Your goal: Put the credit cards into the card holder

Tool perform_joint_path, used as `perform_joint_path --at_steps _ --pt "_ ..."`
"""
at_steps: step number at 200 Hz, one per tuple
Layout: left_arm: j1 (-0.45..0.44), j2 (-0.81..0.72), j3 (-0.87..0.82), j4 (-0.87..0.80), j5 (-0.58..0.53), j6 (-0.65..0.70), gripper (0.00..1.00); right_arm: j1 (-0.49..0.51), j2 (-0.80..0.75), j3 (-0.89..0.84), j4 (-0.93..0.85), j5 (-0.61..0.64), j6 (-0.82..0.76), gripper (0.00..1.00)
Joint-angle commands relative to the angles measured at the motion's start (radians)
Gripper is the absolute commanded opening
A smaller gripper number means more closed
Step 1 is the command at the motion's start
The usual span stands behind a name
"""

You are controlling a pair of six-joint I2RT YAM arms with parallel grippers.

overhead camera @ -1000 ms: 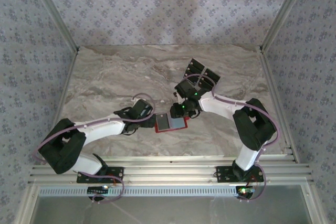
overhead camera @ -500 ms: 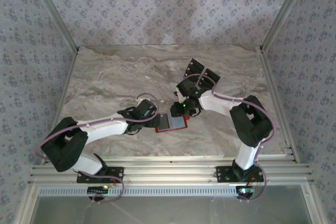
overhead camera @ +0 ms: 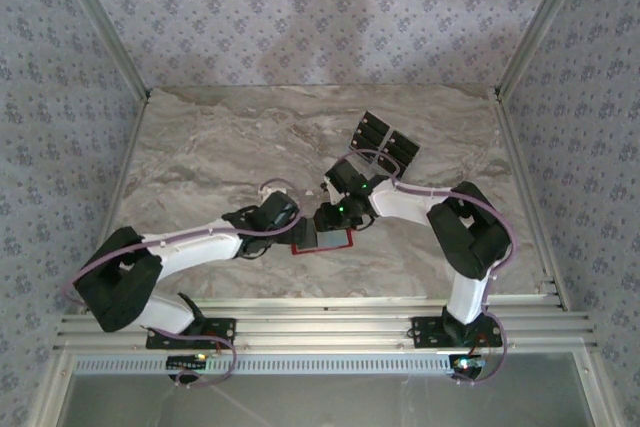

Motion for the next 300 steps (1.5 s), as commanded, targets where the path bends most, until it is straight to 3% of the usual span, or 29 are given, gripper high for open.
perform_joint_path --at_steps 1,49,107,249,300 --pt "-0.021 -0.06 -0.039 0.031 0.017 -0.036 1.0 0.005 0.032 -0.009 0.02 -0.013 0.057 0.44" --pt "-0.099 -0.124 -0.105 0.106 0.018 -0.08 1.0 0.004 0.051 -0.01 0.049 -0.025 0.109 0.44" --pt "-0.183 -0.036 -0.075 0.177 -0.005 -0.078 1.0 0.005 0.052 -0.024 0.072 -0.039 0.125 0.44" --pt "-0.201 0.182 0.018 0.167 -0.071 -0.043 1.0 -0.001 0.047 -0.043 0.102 -0.062 0.136 0.44" --pt "-0.202 0.188 0.009 0.176 -0.076 -0.05 1.0 -0.019 -0.039 -0.074 0.105 -0.049 0.17 0.44"
